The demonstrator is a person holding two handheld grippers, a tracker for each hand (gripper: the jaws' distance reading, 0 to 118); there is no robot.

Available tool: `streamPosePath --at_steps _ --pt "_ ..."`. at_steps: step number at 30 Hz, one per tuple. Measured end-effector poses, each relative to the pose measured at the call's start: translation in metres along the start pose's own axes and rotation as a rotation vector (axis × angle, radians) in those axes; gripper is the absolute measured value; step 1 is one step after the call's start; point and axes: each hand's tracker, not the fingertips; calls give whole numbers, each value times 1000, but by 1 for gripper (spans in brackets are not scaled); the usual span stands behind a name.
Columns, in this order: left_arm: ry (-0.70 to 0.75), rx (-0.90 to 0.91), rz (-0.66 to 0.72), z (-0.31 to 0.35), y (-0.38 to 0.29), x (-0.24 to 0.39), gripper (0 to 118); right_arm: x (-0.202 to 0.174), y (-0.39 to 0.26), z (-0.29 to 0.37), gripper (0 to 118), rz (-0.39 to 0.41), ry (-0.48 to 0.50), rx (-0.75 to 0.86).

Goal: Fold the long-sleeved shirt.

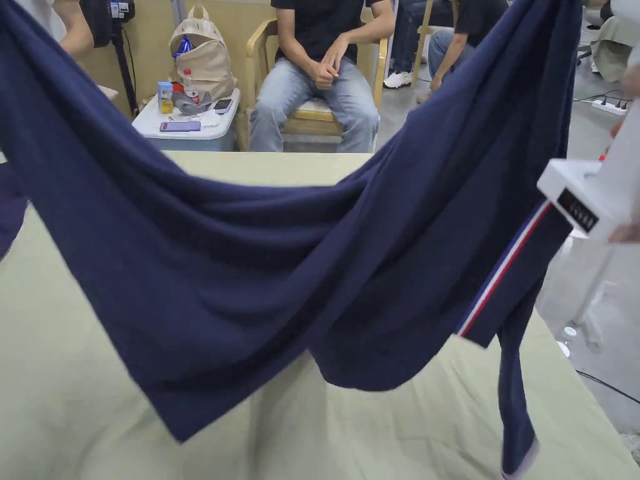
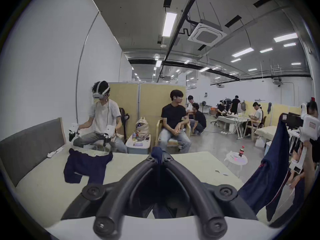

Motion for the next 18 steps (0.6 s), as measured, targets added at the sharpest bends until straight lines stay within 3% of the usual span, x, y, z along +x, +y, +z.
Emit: streamPosePath --at_steps 3,11,14,18 --pt "37 24 40 -35 43 -3 0 -2 42 -40 1 85 -42 40" --pt "111 156 83 -82 161 -25 0 -4 166 -101 2 121 -132 172" --pt "123 159 77 -86 173 -27 0 -1 181 -109 1 125 -138 166" --pt "102 141 45 -84 141 -28 0 9 144 -110 1 174 -147 129"
